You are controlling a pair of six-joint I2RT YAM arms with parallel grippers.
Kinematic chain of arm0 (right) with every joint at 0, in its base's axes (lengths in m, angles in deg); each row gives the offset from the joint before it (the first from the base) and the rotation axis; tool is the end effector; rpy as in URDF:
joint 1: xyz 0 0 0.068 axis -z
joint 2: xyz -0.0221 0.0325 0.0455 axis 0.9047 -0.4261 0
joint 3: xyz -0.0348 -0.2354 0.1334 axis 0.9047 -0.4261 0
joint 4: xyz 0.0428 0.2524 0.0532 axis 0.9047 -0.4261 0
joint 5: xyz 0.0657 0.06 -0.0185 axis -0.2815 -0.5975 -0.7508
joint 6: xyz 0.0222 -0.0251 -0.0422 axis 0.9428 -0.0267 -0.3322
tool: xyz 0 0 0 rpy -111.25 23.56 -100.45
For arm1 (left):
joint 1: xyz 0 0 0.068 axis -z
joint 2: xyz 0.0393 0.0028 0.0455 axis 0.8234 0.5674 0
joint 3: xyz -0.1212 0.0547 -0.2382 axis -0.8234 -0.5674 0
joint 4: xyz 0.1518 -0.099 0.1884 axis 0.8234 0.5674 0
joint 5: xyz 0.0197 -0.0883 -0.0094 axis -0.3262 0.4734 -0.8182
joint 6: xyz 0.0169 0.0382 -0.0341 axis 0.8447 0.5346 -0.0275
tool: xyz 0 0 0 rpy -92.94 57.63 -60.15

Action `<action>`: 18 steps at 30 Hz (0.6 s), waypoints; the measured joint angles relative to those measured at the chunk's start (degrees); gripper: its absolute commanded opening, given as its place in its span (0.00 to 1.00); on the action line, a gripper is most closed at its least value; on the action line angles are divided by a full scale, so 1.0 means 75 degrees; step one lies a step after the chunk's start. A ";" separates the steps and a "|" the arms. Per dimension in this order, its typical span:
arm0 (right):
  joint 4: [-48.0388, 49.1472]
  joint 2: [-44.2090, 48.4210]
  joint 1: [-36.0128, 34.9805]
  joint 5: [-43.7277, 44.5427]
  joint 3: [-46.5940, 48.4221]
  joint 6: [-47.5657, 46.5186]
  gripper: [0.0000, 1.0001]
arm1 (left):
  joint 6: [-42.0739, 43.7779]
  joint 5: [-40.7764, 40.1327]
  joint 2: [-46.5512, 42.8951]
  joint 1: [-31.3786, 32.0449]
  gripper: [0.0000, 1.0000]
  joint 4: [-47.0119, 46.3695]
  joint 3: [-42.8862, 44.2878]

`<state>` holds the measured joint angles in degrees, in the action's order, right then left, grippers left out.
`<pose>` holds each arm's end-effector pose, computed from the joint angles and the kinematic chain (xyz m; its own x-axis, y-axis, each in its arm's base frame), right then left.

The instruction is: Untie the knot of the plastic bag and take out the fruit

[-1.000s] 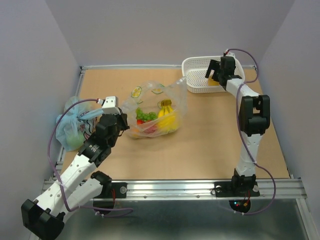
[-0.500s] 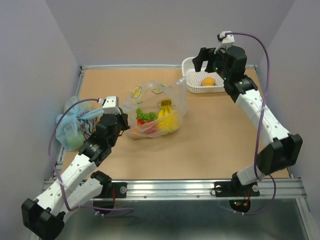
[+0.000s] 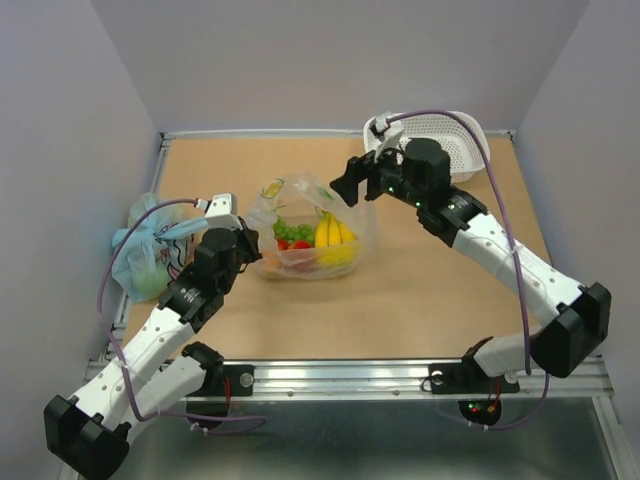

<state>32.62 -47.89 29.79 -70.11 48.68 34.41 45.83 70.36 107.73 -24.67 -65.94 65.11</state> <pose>0.2585 0.1887 0.4135 -0.1953 0.0041 -0.9807 -0.6912 0.7088 0.1406 0.1640 -0.0854 0.2976 -0.2530 -0.2587 -0.9322 0.1631 0.9384 -0.3047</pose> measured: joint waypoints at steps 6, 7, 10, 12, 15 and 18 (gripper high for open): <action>0.0029 -0.0997 -0.0006 0.1157 -0.1603 0.0463 0.24 | -0.0845 0.0020 -0.0425 0.0000 0.00 0.0484 -0.0303; 0.0023 -0.1102 -0.0006 0.1370 -0.1973 0.0589 0.23 | -0.0909 0.0020 -0.0472 0.0000 0.00 0.0522 -0.0344; 0.0143 -0.1341 0.0003 0.2043 -0.2946 0.0994 0.19 | -0.1454 0.0017 -0.0691 0.0000 0.00 0.0836 -0.0621; 0.0309 -0.1486 0.0003 0.2363 -0.3287 0.1262 0.13 | -0.1743 0.0055 -0.0726 -0.0003 0.00 0.0982 -0.0772; 0.0562 -0.1804 0.0026 0.2812 -0.3558 0.1612 0.04 | -0.2043 0.0128 -0.0729 -0.0003 0.00 0.1139 -0.0935; 0.0729 -0.2078 0.0140 0.3179 -0.3704 0.2040 0.02 | -0.2282 0.0154 -0.0734 -0.0003 0.00 0.1300 -0.0959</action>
<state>38.09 -63.47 30.84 -46.26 20.90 49.71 28.72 71.52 102.22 -24.69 -56.19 57.92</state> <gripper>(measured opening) 0.049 0.025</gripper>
